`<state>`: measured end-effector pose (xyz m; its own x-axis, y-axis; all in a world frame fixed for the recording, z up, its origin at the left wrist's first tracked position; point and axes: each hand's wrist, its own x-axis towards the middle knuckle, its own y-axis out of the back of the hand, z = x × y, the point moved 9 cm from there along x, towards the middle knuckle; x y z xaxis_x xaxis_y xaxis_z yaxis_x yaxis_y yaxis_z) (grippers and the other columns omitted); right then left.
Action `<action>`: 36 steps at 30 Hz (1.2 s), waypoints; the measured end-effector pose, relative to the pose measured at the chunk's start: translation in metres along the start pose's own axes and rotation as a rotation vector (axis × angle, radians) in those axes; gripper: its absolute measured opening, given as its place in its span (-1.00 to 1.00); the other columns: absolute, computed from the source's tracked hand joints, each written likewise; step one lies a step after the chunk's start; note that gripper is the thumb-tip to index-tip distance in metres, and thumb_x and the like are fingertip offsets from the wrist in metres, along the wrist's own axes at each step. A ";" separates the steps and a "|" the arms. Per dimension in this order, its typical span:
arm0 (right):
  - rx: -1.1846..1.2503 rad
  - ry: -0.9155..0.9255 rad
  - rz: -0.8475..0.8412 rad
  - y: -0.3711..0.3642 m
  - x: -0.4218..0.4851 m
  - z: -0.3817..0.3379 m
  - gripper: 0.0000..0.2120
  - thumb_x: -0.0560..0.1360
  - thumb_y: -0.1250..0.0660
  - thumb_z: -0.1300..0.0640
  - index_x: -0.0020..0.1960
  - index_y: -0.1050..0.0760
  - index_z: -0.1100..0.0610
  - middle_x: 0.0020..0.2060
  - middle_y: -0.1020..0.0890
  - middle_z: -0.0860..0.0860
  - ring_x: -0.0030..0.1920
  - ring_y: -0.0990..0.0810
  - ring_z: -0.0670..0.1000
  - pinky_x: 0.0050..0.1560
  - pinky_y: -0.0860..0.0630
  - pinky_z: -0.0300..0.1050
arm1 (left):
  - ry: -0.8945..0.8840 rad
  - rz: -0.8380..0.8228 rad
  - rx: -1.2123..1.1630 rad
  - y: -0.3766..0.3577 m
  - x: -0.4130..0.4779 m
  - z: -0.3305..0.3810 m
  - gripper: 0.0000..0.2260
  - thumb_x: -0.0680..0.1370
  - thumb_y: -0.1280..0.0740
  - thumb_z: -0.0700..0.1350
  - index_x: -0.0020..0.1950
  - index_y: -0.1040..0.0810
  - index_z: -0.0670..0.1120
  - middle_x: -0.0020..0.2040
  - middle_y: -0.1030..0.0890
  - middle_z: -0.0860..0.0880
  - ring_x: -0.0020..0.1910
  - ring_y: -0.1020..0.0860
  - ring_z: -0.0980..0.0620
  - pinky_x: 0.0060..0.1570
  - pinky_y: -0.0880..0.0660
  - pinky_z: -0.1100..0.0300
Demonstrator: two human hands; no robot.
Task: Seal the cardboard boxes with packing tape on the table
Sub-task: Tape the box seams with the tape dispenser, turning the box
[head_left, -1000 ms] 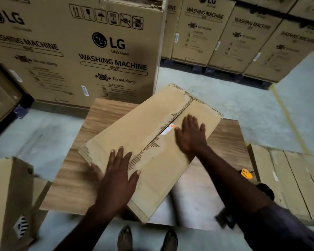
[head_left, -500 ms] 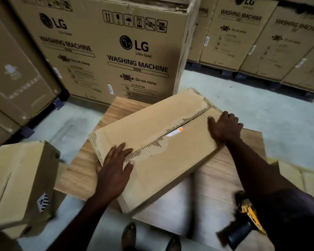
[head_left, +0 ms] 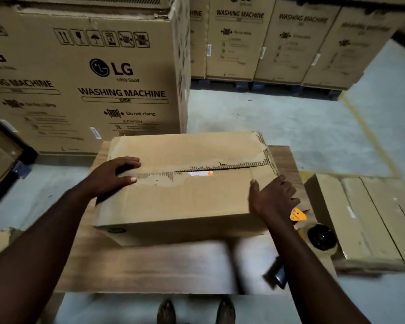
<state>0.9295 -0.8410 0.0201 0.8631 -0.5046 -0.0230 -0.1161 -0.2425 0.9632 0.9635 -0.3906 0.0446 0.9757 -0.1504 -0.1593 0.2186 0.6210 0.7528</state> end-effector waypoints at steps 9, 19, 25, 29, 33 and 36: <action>0.000 -0.069 -0.032 0.003 -0.034 0.019 -0.13 0.57 -0.17 -0.32 0.59 -0.05 0.29 0.44 -0.33 0.28 0.43 -0.27 0.28 0.35 -0.24 0.23 | 0.000 -0.058 0.062 0.001 0.037 -0.004 -0.52 0.46 -0.55 -0.14 0.29 -0.52 0.21 0.30 -0.52 0.21 0.36 -0.45 0.04 0.35 -0.30 0.08; 1.489 -0.679 -0.288 -0.049 -0.039 0.132 -0.83 0.61 -0.20 0.14 -0.13 -0.49 0.06 -0.19 -0.56 -0.01 -0.25 -0.46 0.00 -0.21 -0.33 -0.12 | 0.030 0.127 0.458 -0.101 0.003 0.056 -0.45 0.69 -0.03 0.14 0.63 -0.09 -0.08 0.65 -0.02 -0.16 0.62 0.01 -0.15 0.56 0.10 -0.15; 1.158 -0.984 -0.225 -0.105 -0.085 0.228 -0.81 0.46 -0.44 0.15 -0.01 -0.52 0.21 -0.10 -0.58 0.14 -0.14 -0.57 0.10 -0.17 -0.46 -0.08 | 0.009 0.164 0.489 -0.110 0.004 0.067 -0.39 0.68 -0.03 0.18 0.62 -0.13 -0.14 0.64 -0.05 -0.20 0.61 -0.03 -0.18 0.57 0.06 -0.13; 1.262 -0.990 -0.479 -0.146 -0.094 0.229 -0.70 0.48 -0.48 0.18 0.14 -0.55 0.28 -0.06 -0.62 0.21 -0.15 -0.59 0.16 -0.12 -0.53 0.01 | 0.003 0.175 0.432 -0.106 0.002 0.069 -0.34 0.61 0.00 0.24 0.60 -0.21 -0.12 0.62 -0.12 -0.19 0.60 -0.09 -0.18 0.56 0.03 -0.12; 1.519 -0.959 -0.794 -0.173 -0.103 0.202 -0.89 0.55 -0.37 0.10 -0.11 -0.57 0.12 -0.29 -0.61 0.08 -0.29 -0.57 0.10 -0.04 -0.50 0.06 | -0.013 0.216 0.367 -0.102 -0.002 0.073 -0.40 0.60 -0.09 0.21 0.56 -0.29 -0.09 0.60 -0.21 -0.15 0.59 -0.15 -0.14 0.55 -0.01 -0.11; 1.619 -0.940 -0.818 -0.179 -0.095 0.197 -0.81 0.49 -0.39 0.07 -0.19 -0.50 0.17 -0.35 -0.53 0.07 -0.40 -0.52 0.06 -0.17 -0.42 -0.05 | -0.059 0.270 0.288 -0.097 -0.006 0.082 -0.55 0.64 -0.26 0.03 0.49 -0.41 -0.11 0.56 -0.32 -0.15 0.55 -0.24 -0.14 0.53 -0.08 -0.13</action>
<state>0.7716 -0.9134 -0.2028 0.5247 0.0263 -0.8509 -0.6117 -0.6835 -0.3984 0.9352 -0.5133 0.0248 0.9932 -0.0603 0.0992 -0.0666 0.4045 0.9121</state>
